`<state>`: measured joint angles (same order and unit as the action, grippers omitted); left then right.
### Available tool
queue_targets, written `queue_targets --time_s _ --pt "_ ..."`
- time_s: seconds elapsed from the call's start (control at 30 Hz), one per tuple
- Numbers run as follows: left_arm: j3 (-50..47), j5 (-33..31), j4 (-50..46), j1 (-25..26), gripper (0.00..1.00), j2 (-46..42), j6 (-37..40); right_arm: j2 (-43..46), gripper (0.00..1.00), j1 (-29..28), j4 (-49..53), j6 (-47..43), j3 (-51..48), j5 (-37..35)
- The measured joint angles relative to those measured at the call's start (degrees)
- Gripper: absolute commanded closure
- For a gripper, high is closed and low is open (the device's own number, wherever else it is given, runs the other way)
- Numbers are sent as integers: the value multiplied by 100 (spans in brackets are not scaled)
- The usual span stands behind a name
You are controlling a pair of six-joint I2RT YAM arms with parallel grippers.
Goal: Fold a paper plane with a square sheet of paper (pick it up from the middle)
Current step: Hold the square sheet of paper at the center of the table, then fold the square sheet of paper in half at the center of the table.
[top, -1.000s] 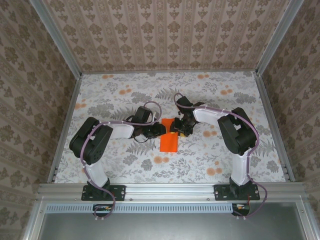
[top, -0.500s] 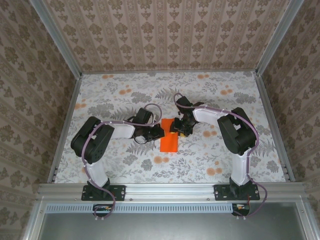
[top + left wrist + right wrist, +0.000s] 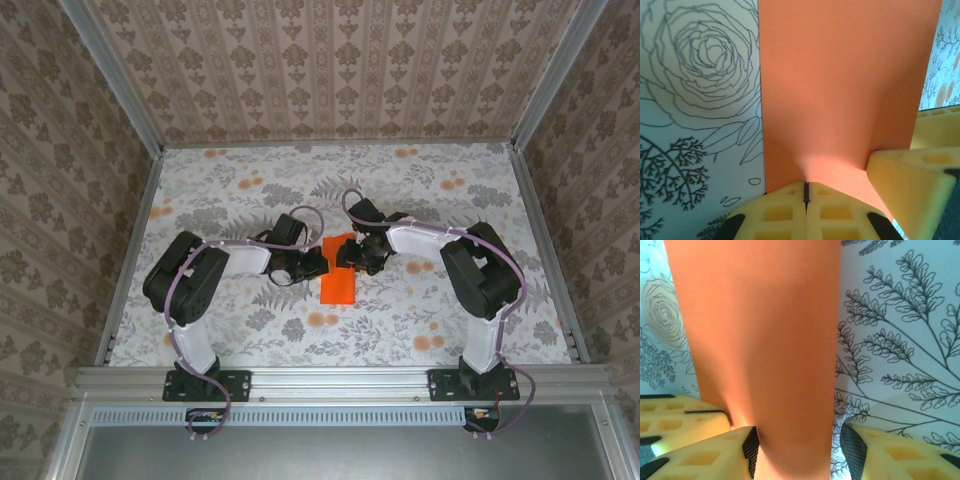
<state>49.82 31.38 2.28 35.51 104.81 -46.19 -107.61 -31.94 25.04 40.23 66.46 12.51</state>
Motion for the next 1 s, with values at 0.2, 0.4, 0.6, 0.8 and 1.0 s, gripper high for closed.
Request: queue_targets --time_s 0.2,0.4,0.6,0.8,1.0 --pt "59 61 -39 -2 100 57 -2 809 42 17 249 -2 -387 -509" --pt "59 61 -39 -2 100 61 -2 1296 68 -249 96 39 -350 -584" --pt "61 66 -39 -2 100 72 -4 874 85 -407 -111 181 -197 -448" --pt "96 68 -101 -2 100 85 -4 313 93 -466 -205 308 61 -291" --pt "122 61 -149 -2 100 90 -4 26 95 -470 -225 348 90 -195"
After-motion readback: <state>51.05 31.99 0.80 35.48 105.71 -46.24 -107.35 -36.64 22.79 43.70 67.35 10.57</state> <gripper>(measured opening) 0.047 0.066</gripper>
